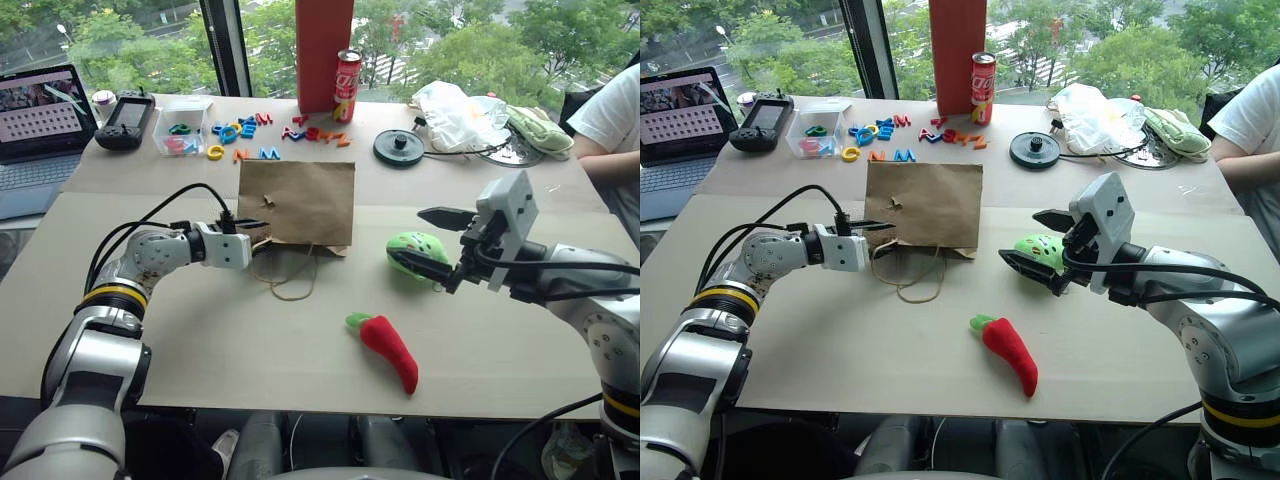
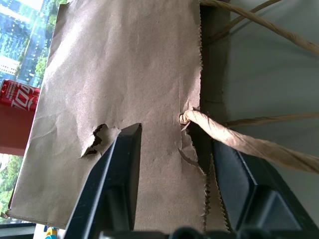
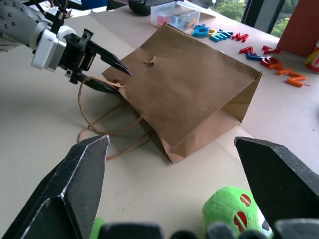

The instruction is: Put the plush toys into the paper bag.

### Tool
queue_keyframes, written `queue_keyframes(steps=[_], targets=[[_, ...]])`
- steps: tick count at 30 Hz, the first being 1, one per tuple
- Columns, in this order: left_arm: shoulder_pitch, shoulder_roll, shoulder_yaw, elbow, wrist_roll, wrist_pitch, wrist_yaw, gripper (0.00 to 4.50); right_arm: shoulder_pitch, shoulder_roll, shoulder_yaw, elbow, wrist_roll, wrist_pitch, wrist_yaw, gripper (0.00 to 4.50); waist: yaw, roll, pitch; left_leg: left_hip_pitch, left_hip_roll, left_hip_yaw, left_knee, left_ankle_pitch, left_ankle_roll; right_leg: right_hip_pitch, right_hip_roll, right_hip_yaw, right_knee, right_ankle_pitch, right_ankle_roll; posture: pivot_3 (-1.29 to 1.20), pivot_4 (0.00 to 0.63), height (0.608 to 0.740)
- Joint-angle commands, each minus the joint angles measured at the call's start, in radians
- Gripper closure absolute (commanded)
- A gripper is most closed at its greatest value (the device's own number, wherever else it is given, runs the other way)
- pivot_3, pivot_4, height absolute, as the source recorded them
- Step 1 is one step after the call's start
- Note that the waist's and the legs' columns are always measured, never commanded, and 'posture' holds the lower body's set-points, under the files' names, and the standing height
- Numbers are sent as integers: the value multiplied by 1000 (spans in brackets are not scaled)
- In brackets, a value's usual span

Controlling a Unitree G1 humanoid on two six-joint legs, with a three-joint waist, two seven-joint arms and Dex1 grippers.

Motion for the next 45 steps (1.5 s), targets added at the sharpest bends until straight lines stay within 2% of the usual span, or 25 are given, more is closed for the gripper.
queue_keyframes(steps=[1,2,3,13,18,22,25,31,35,37,38,45], targets=[[-34,-4,2,-6,-28,-22,-18,4015,-2,-5,-19,-26,-2,-10,-13,0,0,0,0,0,0,0,0,0,0,0,0,0,0,0,0,0,150,739],[-34,-5,2,-7,-31,-23,-23,4369,-2,-5,-18,-25,-3,-10,-14,0,0,0,0,0,0,0,0,0,0,0,0,0,0,0,0,0,150,739],[-33,-6,3,-9,-33,-23,-25,4472,-1,-6,-16,-24,-5,-11,-15,0,0,0,0,0,0,0,0,0,0,0,0,0,0,0,0,0,150,739],[-31,-6,15,-25,-63,-18,-55,4472,-8,2,1,-7,-24,-20,-17,0,0,0,0,0,0,0,0,0,0,0,0,0,0,0,0,0,150,739],[4,-10,50,-105,-203,46,-178,4472,-7,7,11,-7,-37,-21,-18,0,-1,0,0,0,0,0,0,0,0,0,0,0,0,0,0,0,150,739],[78,15,97,-331,-404,304,-348,4472,11,9,36,-31,-48,-10,-21,0,-3,0,0,0,1,-1,1,0,0,0,0,0,1,0,0,0,150,739],[147,55,117,-526,-489,502,-415,4472,25,15,59,-53,-44,0,-28,0,-9,0,0,0,1,-2,1,0,0,0,1,0,2,0,0,0,150,739],[252,97,149,-772,-554,754,-435,4472,33,53,150,-67,-72,15,-72,0,-15,0,0,2,1,-5,3,0,0,0,1,1,7,0,0,0,150,739],[276,87,176,-846,-579,855,-418,4472,18,123,223,-25,-121,30,-143,0,-16,0,0,3,1,-5,4,1,0,1,1,2,8,0,0,0,150,739],[278,82,179,-863,-575,885,-410,4500,9,158,248,-6,-146,42,-178,525,-16,0,0,3,1,-5,4,1,-1,0,2,2,9,0,0,0,150,739],[279,78,181,-872,-577,900,-406,4500,6,176,253,1,-155,48,-195,650,-16,0,0,3,1,-5,4,1,-1,0,2,2,9,0,0,0,150,739],[281,54,193,-902,-580,958,-387,4500,-15,300,324,36,-207,71,-277,3083,-15,0,0,3,1,-5,4,1,-1,0,2,2,9,0,0,0,150,739]])
